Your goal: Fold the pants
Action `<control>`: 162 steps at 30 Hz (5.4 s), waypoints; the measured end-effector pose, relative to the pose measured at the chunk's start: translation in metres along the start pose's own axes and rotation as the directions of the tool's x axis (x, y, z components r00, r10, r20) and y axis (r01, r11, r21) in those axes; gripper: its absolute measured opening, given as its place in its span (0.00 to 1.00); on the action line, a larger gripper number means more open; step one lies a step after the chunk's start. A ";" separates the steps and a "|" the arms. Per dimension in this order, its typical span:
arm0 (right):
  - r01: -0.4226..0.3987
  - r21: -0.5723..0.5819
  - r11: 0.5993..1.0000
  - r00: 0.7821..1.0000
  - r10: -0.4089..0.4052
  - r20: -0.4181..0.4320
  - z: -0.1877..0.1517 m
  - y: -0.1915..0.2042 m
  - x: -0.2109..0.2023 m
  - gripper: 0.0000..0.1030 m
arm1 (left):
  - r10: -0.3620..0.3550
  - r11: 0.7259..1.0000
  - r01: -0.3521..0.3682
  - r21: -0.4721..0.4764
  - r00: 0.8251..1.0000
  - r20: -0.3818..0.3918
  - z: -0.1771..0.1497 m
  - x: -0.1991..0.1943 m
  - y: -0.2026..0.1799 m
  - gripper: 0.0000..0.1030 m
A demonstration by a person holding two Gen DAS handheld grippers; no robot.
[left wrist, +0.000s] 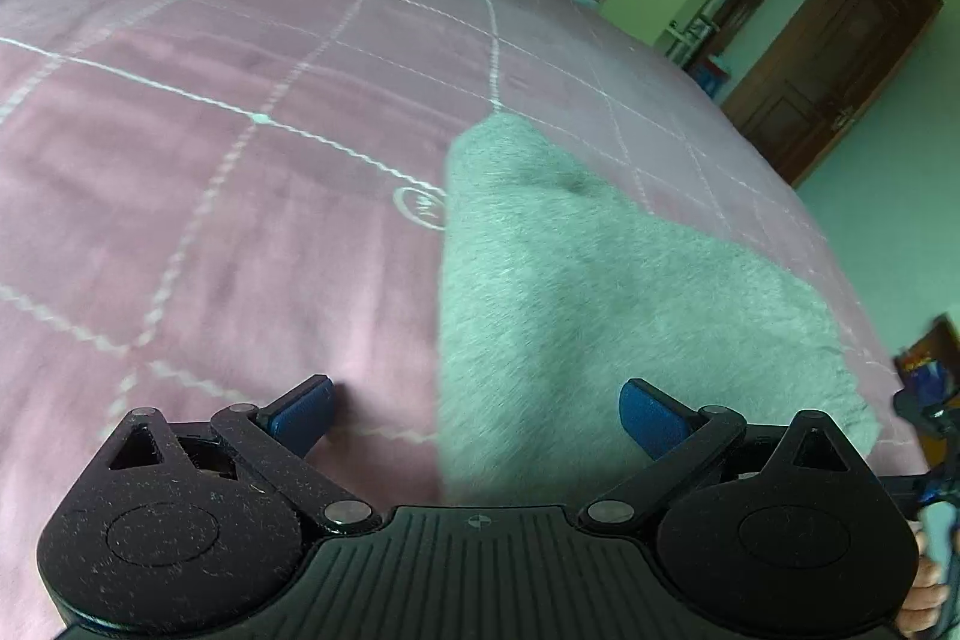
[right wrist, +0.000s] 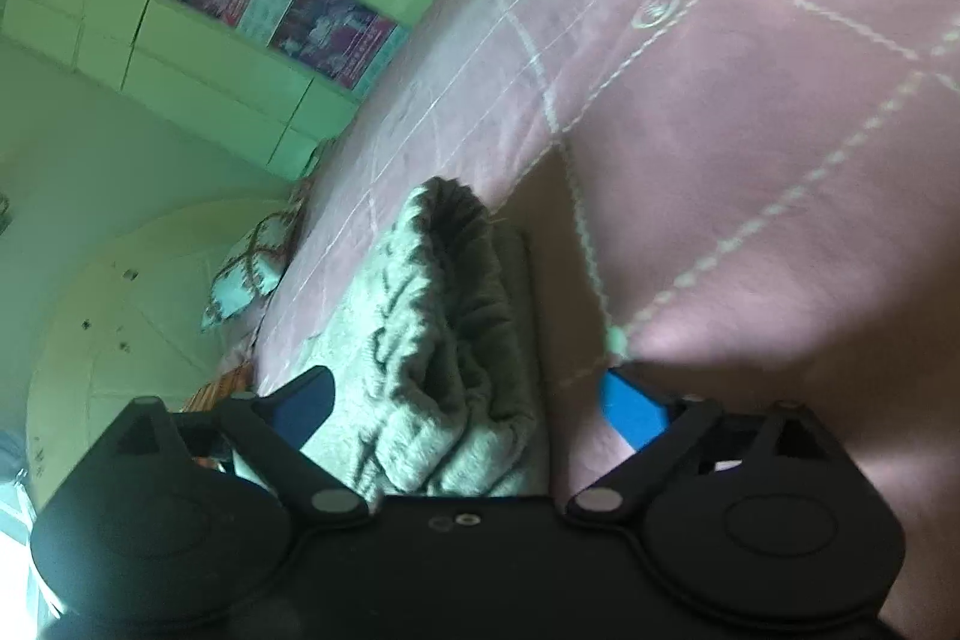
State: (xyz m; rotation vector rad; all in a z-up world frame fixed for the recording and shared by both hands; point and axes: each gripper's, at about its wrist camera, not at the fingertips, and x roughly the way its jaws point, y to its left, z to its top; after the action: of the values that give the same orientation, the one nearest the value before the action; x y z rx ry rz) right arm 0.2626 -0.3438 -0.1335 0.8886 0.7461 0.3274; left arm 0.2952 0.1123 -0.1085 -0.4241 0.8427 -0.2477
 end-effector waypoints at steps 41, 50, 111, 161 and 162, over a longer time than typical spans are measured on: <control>0.142 -0.226 0.964 0.977 -0.173 -0.124 0.152 0.066 0.174 0.73 | 0.068 0.997 -0.072 0.028 0.992 0.103 0.157 0.105 0.035 0.74; 0.221 -0.407 0.886 0.961 -0.269 -0.064 0.109 0.082 0.172 0.94 | 0.246 0.953 -0.266 0.146 0.959 0.143 0.125 0.083 -0.004 1.00; 0.331 -0.689 0.644 0.914 -0.037 0.404 -0.163 0.201 -0.205 0.94 | 0.121 0.918 -0.313 0.243 0.805 0.581 -0.158 -0.261 -0.177 1.00; 0.325 -0.689 0.647 0.915 -0.031 0.402 -0.158 0.200 -0.204 0.94 | 0.100 0.911 -0.306 0.275 0.813 0.573 -0.163 -0.256 -0.188 1.00; 0.325 -0.690 0.647 0.915 -0.031 0.402 -0.158 0.200 -0.204 0.94 | 0.100 0.911 -0.306 0.275 0.812 0.575 -0.163 -0.256 -0.188 1.00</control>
State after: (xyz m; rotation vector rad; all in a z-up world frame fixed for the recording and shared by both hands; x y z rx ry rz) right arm 0.0142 -0.2430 0.0533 0.0565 0.2871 0.2468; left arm -0.0028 -0.0020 0.0518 -0.0426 0.2527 -0.0599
